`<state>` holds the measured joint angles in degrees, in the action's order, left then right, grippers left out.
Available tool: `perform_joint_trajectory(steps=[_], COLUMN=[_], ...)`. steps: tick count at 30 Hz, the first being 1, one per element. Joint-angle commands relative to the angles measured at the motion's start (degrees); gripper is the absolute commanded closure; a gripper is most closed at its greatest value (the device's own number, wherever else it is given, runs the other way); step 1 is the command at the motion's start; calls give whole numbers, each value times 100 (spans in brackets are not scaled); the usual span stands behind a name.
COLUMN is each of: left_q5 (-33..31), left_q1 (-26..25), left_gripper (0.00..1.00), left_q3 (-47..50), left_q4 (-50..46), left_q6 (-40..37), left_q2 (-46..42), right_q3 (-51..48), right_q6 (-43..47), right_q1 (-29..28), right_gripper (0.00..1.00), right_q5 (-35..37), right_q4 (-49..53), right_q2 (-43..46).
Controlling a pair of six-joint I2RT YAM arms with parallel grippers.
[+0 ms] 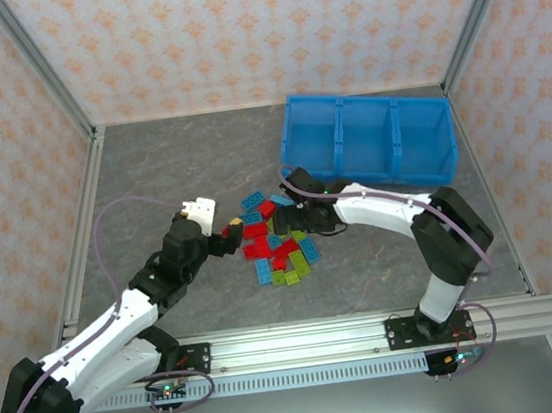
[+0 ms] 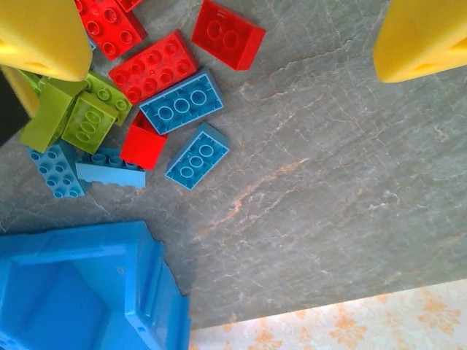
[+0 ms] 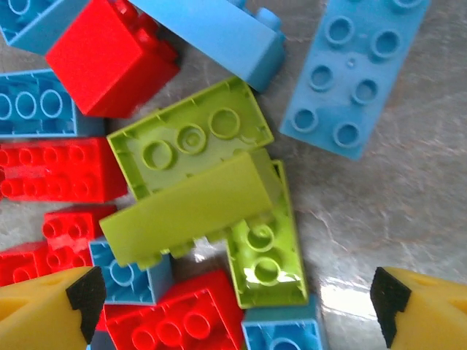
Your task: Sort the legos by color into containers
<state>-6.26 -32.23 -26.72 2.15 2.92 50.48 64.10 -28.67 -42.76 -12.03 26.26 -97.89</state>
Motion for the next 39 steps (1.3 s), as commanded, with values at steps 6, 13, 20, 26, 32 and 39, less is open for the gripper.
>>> perform_joint_trajectory(steps=[6, 13, 20, 26, 32, 39], left_q5=[-422, -442, -455, -437, 135, 2181], left_q1=[0, 8, 6, 4, 5, -5], left_gripper=[0, 0, 0, 0, 0, 0], left_q3=[106, 64, 44, 35, 133, 510], left_q4=[57, 40, 37, 56, 326, 1138], left_q6=[-47, -19, -2, 16, -65, -445], left_q2=[-76, 23, 67, 131, 50, -412], right_q3=[290, 288, 347, 259, -126, -271], right_q6=[-1674, -1863, -1695, -1647, -1611, -463], right_q1=[-183, -232, -240, -232, -233, 477], right_gripper=[10, 36, 48, 61, 78, 79], right_q5=[579, 853, 1173, 1388, 1597, 3144], right_q4=[-309, -371, -201, -42, -35, 431], right_q2=[-616, -676, -611, -379, 389, 1960])
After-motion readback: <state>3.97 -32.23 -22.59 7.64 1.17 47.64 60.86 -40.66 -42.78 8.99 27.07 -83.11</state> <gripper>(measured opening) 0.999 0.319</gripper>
